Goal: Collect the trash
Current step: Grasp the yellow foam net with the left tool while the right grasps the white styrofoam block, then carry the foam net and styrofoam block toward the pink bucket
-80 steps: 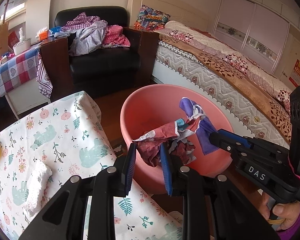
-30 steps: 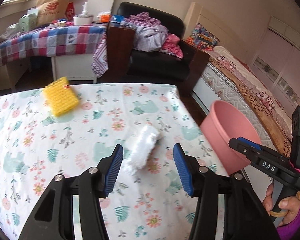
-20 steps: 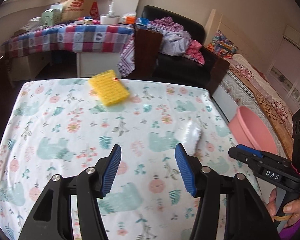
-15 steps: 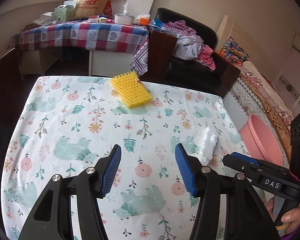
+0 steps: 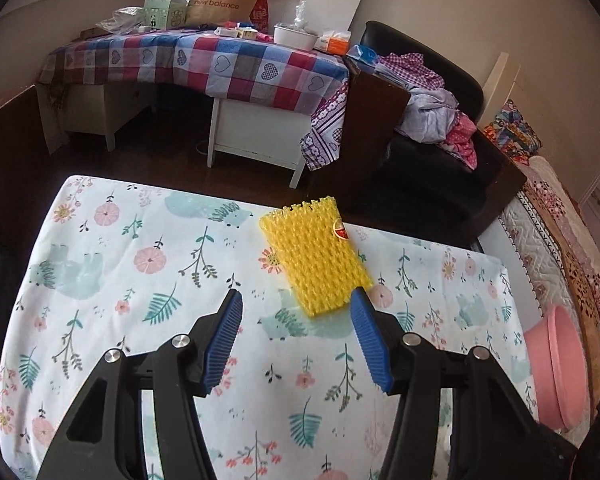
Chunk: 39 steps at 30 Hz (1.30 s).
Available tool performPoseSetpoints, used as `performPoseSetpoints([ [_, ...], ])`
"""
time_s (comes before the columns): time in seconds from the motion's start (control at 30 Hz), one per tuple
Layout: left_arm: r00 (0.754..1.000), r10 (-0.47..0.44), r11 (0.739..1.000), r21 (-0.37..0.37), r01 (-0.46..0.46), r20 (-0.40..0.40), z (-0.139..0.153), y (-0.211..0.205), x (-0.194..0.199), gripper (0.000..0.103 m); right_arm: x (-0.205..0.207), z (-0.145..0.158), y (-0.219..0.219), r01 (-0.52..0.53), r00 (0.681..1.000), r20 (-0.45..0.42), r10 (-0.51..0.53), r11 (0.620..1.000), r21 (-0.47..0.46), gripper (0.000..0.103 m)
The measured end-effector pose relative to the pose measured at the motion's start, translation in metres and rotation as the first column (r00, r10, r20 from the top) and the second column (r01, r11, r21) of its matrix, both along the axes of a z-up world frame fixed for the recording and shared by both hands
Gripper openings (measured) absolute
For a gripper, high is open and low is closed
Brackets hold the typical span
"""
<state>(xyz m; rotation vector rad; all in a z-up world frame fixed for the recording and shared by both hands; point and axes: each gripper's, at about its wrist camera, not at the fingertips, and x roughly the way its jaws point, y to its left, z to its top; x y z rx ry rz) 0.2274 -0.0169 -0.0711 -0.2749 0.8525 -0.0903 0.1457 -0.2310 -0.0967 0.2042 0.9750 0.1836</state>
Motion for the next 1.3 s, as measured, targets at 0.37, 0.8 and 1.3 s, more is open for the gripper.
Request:
performPoseSetpoints([
  [0.37,1.000,-0.019,0.993,0.113,0.020,-0.013,-0.017,-0.035,0.030,0.022,-0.003,0.000,0.005,-0.061,0.997,0.043,0.064,0.996,-0.062,0.055],
  [0.8,0.991,-0.111,0.993,0.049,0.107,0.078,0.025,-0.018,-0.049,0.011,-0.019,0.003,-0.023,-0.094,0.996,0.007,0.094,0.994,0.059,0.032],
  [1.3,0.983,-0.175,0.982,0.085,0.171,0.050,0.026,-0.019,-0.157,0.011,-0.084,0.009,-0.020,-0.320,0.945,-0.103,0.310,0.942,-0.104,0.032],
])
